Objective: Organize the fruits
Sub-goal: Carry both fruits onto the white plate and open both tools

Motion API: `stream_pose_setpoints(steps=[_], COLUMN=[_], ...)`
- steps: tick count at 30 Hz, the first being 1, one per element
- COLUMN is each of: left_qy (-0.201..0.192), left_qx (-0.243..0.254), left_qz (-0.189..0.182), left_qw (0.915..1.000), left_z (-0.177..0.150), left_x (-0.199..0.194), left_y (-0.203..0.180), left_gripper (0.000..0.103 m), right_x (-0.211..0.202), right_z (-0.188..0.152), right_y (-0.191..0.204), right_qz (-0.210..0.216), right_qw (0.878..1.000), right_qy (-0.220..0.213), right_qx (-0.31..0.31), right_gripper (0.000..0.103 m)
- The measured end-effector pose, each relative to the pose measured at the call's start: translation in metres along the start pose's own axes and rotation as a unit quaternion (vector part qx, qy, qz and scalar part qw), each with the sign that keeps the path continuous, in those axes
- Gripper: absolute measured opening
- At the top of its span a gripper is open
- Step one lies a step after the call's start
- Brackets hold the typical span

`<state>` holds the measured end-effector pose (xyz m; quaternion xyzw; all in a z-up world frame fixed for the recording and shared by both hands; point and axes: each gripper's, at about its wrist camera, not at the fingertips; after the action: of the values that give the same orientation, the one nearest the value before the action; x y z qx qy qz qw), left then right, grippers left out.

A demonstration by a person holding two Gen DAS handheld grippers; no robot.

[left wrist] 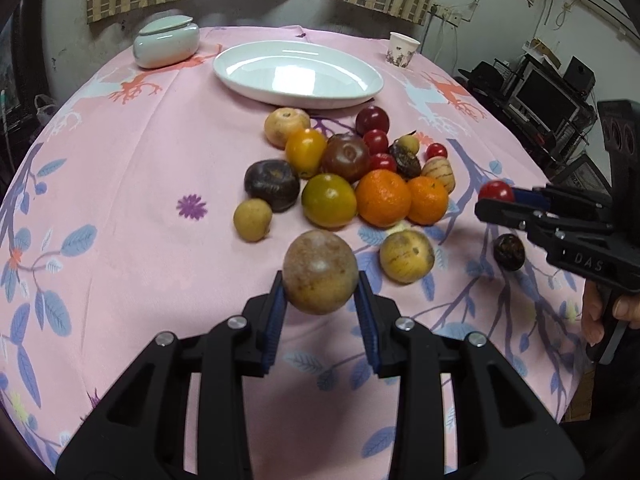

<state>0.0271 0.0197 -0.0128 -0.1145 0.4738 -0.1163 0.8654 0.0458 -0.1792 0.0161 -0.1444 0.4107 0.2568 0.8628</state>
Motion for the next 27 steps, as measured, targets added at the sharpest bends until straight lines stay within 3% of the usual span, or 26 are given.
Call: stream_pose_setpoints(steps=[8,16,22,26,27], left_qy=[-0.025,-0.009,0.022,0.026,0.022], left_qx=[0.045,0.031,0.019,0.007,0.001], left_qz=[0.024,0.053,0.086,0.09,0.089], left_qw=[0.9984,0.9981,0.9958,0.9955,0.9958], left_z=[0.095,0.203,0.241,0.248,0.25], left_x=[0.013,0.108,0.172,0.186,0.186], left_y=[-0.025,-0.023,-0.009,-0.003,-0.001], left_gripper=[0.034,0.034,0.034,0.035,0.04], right_x=[0.025,0.127,0.187,0.208,0.211], right_z=[0.082,0.14,0.166,0.175,0.177], right_y=[-0.054,-0.105,-0.124,-0.134,-0.136], right_qz=[-0.052,-0.047,-0.046,-0.047,-0.046], right_qw=[0.998,0.999,0.997,0.997,0.997], right_qy=[-0.031,0.014,0.051,0.056,0.06], right_qx=[-0.012,-0.019,-0.034,-0.025,-0.02], right_gripper=[0.029,0.029,0.029,0.031,0.033])
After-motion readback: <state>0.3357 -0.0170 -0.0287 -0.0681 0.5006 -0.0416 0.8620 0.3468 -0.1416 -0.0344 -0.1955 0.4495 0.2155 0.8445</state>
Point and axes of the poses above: each gripper's, at about its wrist camera, not at the fingertips, and x roughly the way its jaws point, y to its left, z to its top, and after that the axes turned 12 degrees about -x, right-handed
